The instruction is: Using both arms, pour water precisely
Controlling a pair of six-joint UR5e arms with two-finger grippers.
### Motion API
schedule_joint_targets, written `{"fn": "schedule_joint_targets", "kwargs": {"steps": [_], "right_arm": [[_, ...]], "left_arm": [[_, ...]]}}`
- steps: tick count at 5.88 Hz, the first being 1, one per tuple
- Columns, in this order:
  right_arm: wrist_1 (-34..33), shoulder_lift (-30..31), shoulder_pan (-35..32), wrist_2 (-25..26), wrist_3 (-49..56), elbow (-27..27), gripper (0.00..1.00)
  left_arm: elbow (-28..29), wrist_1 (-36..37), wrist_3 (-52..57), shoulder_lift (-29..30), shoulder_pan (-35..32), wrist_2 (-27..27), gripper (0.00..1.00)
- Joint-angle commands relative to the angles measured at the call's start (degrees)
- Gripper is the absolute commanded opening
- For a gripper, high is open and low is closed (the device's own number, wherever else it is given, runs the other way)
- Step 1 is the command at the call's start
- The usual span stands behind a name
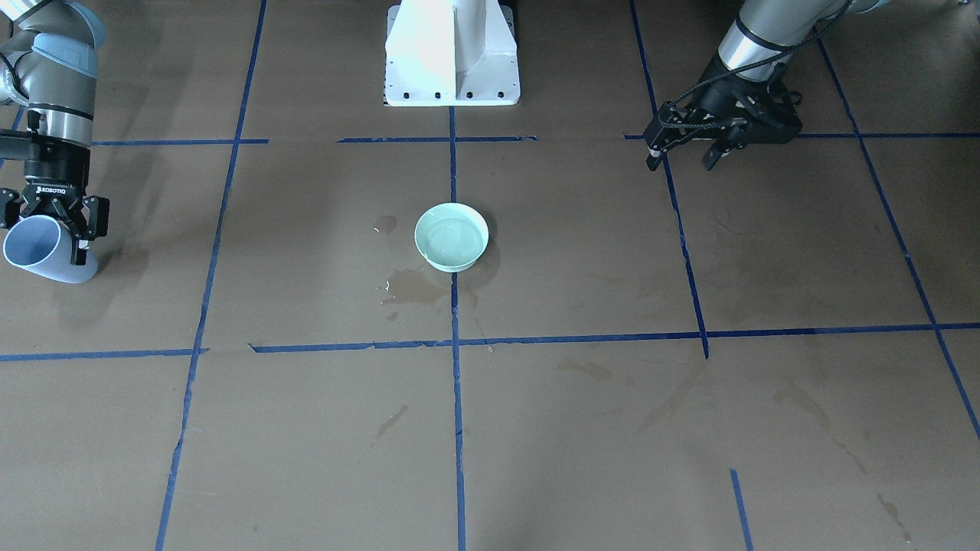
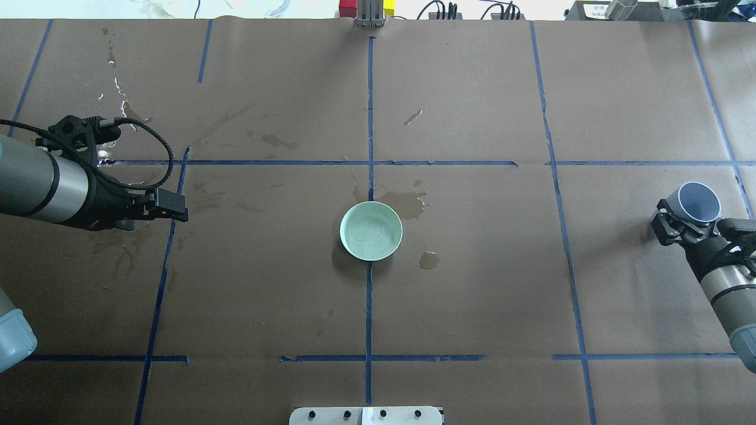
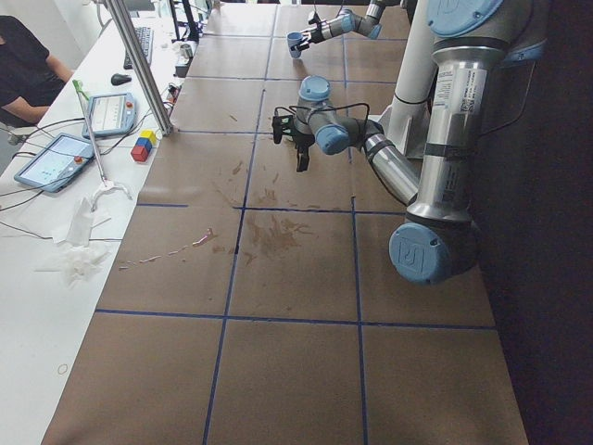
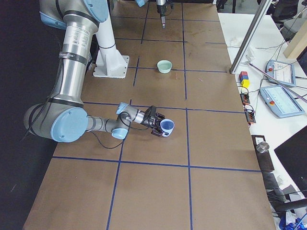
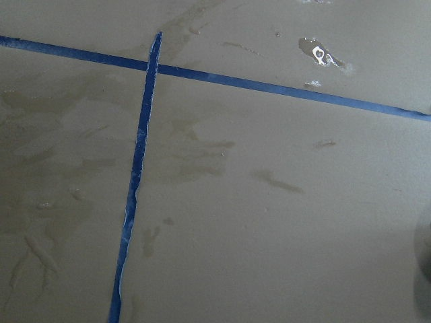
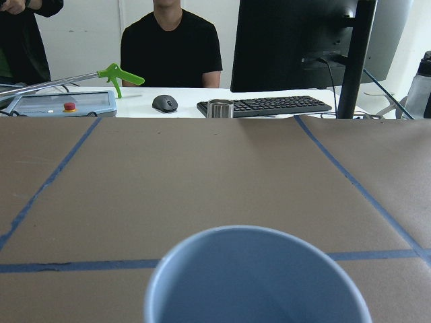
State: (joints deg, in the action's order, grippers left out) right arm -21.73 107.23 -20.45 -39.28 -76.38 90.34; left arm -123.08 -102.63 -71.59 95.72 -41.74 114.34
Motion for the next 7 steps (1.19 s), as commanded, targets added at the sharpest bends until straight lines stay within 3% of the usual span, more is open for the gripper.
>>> {"fn": "schedule_joint_targets", "kwargs": {"steps": [1, 2, 4, 5, 7], "right_arm": [[0.0, 0.0, 0.1, 0.0, -0.1, -0.5, 0.06], [0.0, 0.0, 0.1, 0.0, 0.0, -0.5, 0.06], [0.0, -0.1, 0.1, -0.1, 0.0, -0.4, 0.32], [0.0, -0.1, 0.1, -0.1, 0.0, -0.4, 0.99], [0.0, 0.0, 0.1, -0.5, 0.1, -0.5, 1.00]], "left_arm": [[-0.1, 0.1, 0.0, -0.1, 0.0, -0.1, 1.00], [-0.1, 0.2, 0.0, 0.0, 0.0, 0.0, 1.00], [-0.1, 0.2, 0.0, 0.0, 0.0, 0.0, 1.00], [-0.1, 0.2, 0.0, 0.0, 0.0, -0.1, 1.00], [-1.4, 2.0, 0.0, 0.0, 0.0, 0.0, 1.00]]}}
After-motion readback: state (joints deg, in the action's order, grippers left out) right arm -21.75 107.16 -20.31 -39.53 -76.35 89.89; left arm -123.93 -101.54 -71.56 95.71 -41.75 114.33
